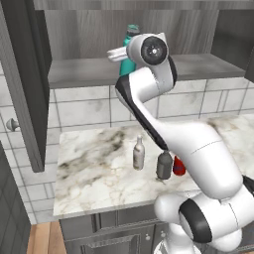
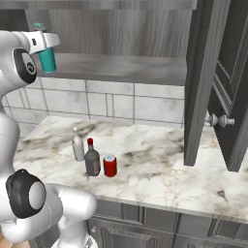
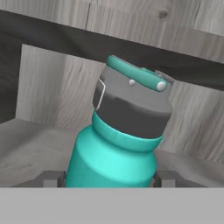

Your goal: Sort all alcoholic drinks to one cabinet, and non-alcoholic drinks to the other.

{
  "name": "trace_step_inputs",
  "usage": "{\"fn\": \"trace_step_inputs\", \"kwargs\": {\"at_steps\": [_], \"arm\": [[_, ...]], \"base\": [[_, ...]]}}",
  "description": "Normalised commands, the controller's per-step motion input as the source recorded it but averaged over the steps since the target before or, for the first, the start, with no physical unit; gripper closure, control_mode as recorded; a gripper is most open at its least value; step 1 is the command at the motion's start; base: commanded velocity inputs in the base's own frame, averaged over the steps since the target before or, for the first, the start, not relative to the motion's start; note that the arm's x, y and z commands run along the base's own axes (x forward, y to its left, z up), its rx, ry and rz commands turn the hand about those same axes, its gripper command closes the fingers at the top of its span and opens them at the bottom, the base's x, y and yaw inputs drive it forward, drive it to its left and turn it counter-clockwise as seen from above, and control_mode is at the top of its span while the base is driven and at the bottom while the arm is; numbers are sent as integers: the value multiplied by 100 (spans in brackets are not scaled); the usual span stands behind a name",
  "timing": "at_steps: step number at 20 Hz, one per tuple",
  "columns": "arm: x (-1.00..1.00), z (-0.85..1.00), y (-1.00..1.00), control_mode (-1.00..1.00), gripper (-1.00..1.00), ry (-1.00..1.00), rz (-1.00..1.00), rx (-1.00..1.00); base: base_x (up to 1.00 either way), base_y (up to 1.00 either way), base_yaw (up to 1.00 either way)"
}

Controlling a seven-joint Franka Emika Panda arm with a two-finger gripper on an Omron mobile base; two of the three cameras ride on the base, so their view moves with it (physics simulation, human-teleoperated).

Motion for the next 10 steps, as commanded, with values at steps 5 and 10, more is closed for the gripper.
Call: {"fn": "trace_step_inputs", "kwargs": {"at_steps": [5,10], "arm": [[27,0,1,-100,100,0,0,-2],[30,0,4,-100,100,0,0,-2]], "base": [[0,0,0],[0,0,0]]}}
